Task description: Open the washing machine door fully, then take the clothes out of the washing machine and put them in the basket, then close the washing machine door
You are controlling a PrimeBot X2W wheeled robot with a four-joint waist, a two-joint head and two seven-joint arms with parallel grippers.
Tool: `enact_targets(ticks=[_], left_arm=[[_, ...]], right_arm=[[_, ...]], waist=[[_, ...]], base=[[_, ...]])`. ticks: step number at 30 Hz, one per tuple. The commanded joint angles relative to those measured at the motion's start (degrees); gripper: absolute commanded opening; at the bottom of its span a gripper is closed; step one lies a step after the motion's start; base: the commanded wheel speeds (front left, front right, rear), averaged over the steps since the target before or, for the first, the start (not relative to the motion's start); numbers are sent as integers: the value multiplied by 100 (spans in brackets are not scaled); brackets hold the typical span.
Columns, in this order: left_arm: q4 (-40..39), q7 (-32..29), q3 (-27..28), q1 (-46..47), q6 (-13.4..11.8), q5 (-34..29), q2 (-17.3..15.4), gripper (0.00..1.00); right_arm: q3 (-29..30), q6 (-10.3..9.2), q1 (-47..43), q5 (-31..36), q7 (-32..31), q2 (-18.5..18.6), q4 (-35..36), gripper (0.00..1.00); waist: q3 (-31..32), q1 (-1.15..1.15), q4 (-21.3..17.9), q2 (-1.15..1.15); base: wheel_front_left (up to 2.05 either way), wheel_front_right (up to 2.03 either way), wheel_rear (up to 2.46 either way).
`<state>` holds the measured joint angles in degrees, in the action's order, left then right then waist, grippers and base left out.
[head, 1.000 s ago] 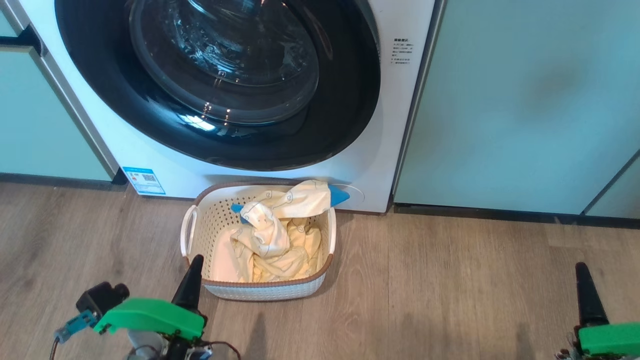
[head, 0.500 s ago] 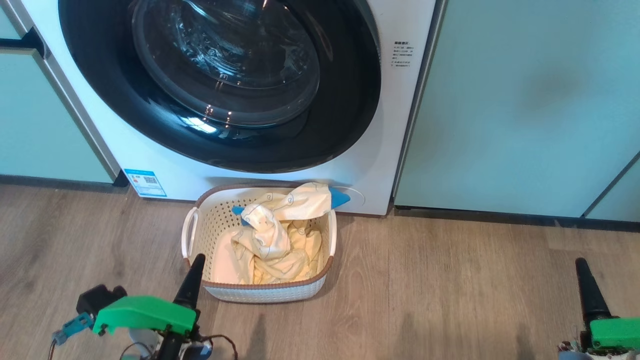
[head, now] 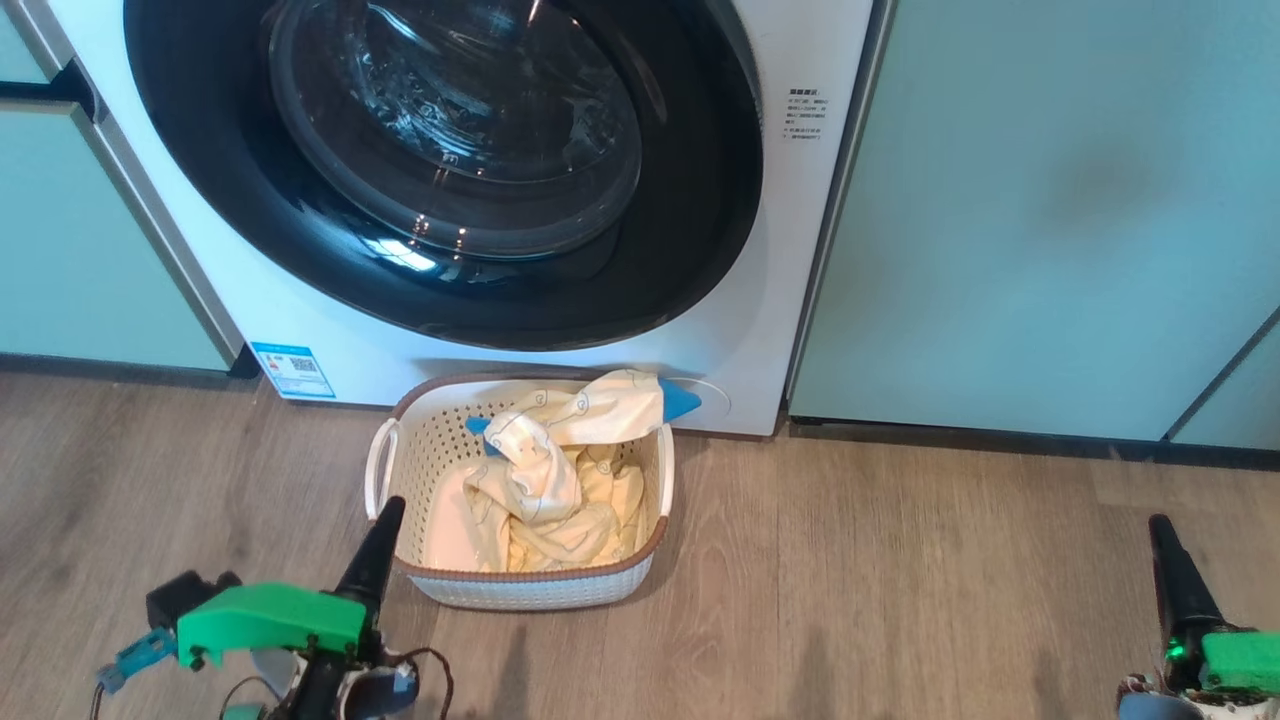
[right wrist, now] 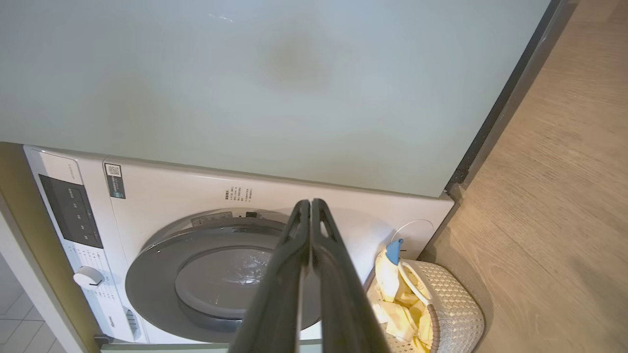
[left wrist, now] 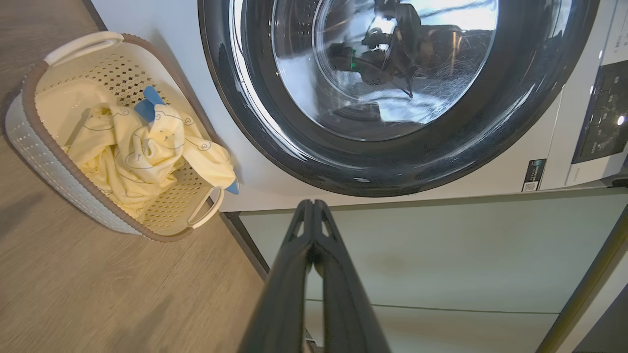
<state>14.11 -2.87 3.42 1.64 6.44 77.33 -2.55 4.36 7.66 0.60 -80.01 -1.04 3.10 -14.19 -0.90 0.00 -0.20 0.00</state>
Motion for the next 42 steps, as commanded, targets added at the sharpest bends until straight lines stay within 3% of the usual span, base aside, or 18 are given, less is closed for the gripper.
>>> enact_targets(ticks=[1, 20, 42], left_arm=[[-129, -44, 178, 327, 42, 178, -29, 0], [-5, -365, 316, 456, 104, 1474, -33, 0], [-5, -366, 316, 456, 104, 1479, -32, 0]], right_arm=[[-50, -14, 374, -175, -52, 119, 166, 0], [16, -17, 540, -1379, -383, 122, 29, 0], [64, -17, 545, -1342, -423, 88, 25, 0]], waist=[[5, 0, 1, 0], [72, 0, 20, 0], [72, 0, 20, 0]], base=[[0, 0, 0], [0, 0, 0], [0, 0, 0]])
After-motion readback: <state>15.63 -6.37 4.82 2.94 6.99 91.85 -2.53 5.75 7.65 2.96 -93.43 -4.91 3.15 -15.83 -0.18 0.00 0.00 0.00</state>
